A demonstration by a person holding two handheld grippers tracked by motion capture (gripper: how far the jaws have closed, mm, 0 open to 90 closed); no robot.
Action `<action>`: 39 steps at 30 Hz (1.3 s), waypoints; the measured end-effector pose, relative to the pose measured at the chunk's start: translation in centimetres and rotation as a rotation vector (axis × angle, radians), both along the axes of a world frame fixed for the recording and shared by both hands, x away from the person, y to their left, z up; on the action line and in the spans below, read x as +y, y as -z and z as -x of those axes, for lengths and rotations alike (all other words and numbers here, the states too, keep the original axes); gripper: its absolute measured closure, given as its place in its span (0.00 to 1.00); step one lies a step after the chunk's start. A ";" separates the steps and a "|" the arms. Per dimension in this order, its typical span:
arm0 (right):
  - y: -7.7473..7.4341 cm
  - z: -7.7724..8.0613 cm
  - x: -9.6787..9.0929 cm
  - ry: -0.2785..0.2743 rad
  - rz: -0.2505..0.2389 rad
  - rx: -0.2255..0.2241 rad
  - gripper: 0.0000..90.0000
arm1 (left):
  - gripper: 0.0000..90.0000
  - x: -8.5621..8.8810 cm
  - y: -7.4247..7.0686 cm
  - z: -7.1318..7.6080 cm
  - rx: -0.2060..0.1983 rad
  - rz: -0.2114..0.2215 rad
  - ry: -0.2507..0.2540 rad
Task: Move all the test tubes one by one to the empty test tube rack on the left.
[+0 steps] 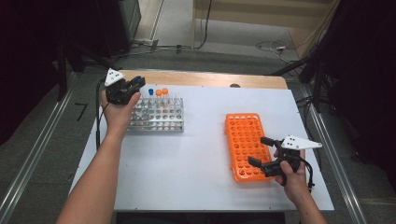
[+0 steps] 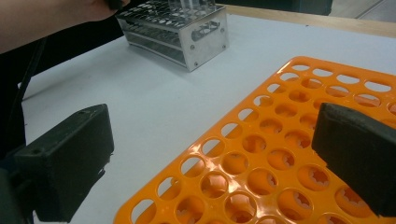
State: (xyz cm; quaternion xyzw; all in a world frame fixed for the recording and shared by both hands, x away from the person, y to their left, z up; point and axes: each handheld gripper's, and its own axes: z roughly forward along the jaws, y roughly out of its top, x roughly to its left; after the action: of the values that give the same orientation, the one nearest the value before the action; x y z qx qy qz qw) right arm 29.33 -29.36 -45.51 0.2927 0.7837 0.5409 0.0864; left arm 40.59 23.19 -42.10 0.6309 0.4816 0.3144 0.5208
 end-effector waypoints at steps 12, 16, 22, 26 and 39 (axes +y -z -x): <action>0.0 0.0 0.2 -0.007 0.002 -0.002 0.00 | 0.84 -0.1 1.2 0.6 0.035 -0.024 0.001; 0.0 0.0 0.2 -0.007 -0.001 -0.001 0.00 | 0.76 -0.2 1.2 0.6 0.052 -0.009 0.010; 0.1 0.0 0.1 -0.004 -0.002 0.002 0.00 | 0.53 -0.2 0.8 1.3 0.081 0.032 -0.004; 0.1 -0.1 0.0 0.001 -0.001 0.002 0.00 | 0.37 -0.4 0.5 2.1 0.097 0.039 0.028; 0.3 -0.3 -0.2 0.014 0.012 0.003 0.00 | 0.00 -1.6 0.5 6.7 0.072 0.041 0.138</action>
State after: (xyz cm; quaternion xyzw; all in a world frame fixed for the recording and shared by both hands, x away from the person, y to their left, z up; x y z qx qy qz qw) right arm 29.59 -29.52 -45.78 0.2984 0.7851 0.5350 0.0910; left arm 33.87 21.59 -42.65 0.6628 0.4618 0.2448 0.5362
